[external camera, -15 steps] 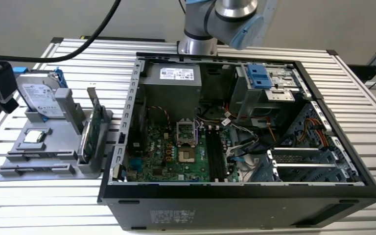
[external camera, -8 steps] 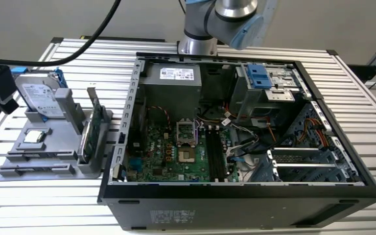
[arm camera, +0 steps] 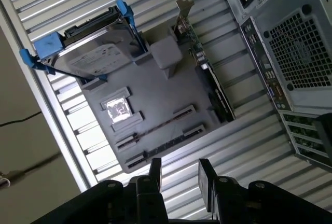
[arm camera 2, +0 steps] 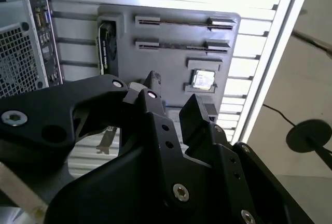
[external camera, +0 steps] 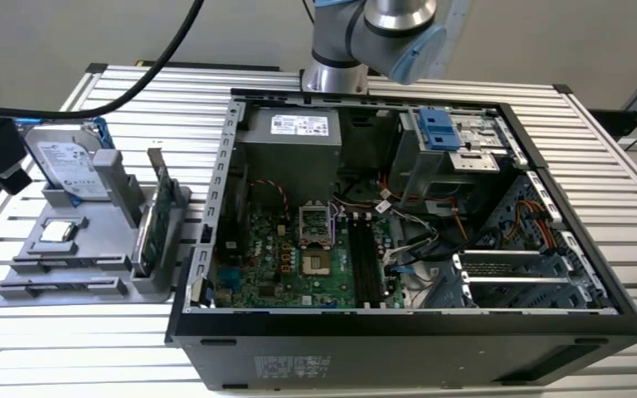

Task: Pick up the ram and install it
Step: 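Pick up the ram and move it above insertion slot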

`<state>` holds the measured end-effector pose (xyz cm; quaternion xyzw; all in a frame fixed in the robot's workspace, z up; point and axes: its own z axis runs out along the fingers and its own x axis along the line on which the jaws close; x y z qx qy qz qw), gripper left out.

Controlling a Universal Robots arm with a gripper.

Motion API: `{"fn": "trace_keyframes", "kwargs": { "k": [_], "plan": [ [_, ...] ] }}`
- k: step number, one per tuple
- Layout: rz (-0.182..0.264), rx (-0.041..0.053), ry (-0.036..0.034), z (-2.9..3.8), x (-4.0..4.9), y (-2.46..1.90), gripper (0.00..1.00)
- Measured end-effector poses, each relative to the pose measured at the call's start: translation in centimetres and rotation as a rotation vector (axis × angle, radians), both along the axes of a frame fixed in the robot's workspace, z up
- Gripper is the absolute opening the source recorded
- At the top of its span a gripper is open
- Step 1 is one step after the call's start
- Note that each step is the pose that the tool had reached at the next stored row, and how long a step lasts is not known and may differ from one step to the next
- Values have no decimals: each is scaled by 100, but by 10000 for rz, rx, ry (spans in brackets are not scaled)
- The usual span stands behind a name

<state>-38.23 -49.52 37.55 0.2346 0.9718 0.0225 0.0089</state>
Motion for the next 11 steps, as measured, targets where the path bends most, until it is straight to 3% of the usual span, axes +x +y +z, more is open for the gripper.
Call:
{"fn": "trace_keyframes", "kwargs": {
  "k": [11],
  "plan": [
    [-838, 0, -1, -9, 0, 0, 100]
  ]
}}
